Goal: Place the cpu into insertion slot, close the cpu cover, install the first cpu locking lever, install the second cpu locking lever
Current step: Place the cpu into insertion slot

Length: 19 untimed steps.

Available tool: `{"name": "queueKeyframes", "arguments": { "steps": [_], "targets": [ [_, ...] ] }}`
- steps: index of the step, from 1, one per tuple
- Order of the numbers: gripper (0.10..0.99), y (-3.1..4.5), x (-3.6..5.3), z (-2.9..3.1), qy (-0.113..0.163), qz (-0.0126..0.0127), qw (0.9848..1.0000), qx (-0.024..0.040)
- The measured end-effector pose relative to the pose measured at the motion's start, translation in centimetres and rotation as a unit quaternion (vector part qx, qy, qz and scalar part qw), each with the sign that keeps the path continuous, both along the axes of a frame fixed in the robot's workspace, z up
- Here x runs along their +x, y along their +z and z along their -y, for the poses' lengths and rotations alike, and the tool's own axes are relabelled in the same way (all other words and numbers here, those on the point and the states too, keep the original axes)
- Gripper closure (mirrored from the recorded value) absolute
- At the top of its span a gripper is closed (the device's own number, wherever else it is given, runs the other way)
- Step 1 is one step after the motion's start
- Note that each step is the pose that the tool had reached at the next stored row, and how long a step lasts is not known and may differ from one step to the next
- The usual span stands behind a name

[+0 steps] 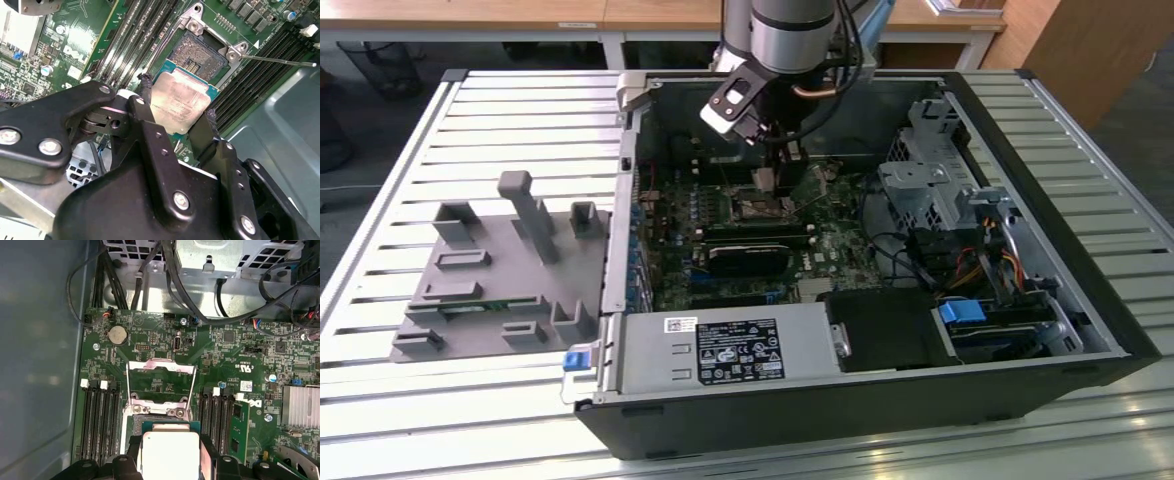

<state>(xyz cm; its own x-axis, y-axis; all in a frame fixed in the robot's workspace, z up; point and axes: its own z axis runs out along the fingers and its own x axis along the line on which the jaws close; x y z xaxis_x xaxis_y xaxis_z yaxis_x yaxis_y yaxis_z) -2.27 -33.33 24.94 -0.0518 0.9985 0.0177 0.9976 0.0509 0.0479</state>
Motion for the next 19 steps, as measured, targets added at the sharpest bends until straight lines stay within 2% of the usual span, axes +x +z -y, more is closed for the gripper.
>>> {"name": "queueKeyframes", "arguments": {
  "steps": [7,12,19],
  "targets": [
    [0.545,-0.55,-0.58,-0.35,-0.004,0.0000,1.0000,0.0001],
    [0.545,-1.35,-0.88,-0.60,-0.009,0.0000,1.0000,-0.0001],
    [0.545,-2.24,-1.00,-0.62,-0.015,-0.0001,0.9999,-0.0002]
  ]
}}
